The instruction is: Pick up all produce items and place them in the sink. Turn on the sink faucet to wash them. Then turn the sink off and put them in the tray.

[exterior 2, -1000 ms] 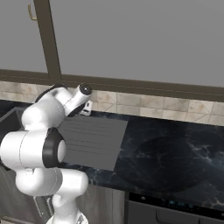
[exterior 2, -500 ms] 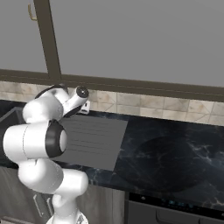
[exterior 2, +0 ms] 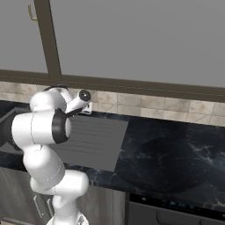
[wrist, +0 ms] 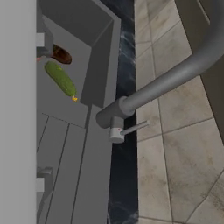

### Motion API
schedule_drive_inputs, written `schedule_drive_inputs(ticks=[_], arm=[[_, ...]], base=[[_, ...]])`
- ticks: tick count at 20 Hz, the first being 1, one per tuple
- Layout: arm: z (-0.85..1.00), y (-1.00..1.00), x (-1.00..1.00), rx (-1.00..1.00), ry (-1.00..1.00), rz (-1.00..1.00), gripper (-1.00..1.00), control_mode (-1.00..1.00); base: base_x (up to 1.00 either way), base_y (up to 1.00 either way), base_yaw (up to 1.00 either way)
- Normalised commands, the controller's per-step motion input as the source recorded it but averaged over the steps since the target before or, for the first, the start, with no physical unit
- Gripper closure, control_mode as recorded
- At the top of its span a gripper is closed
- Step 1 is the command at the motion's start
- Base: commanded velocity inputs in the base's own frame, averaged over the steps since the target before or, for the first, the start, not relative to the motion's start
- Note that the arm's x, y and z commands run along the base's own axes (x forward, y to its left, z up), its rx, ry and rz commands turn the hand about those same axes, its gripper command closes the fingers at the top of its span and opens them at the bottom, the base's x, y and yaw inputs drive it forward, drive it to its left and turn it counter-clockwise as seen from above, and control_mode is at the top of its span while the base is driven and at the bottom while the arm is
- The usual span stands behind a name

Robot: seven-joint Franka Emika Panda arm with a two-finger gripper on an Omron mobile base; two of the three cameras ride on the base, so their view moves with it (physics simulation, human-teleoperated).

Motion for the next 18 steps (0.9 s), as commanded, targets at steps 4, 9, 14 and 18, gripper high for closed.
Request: schedule_drive_inputs(ticks=[4,9,14,18], arm=[[-0.16,0.03,0.26,0.0,0.0,0.0,-1.0,-1.0],[0.0,0.01,0.25,0.0,0.0,0.0,-1.0,-1.0],[0.0,0.04,0.13,0.0,0.0,0.0,-1.0,-1.0],[0.0,0.1,0.02,0.0,0.0,0.0,-1.0,-1.0]], base=[[0.0,0.0,0.0],[0.0,0.0,0.0],[0.0,0.0,0.0],[0.0,0.0,0.0]])
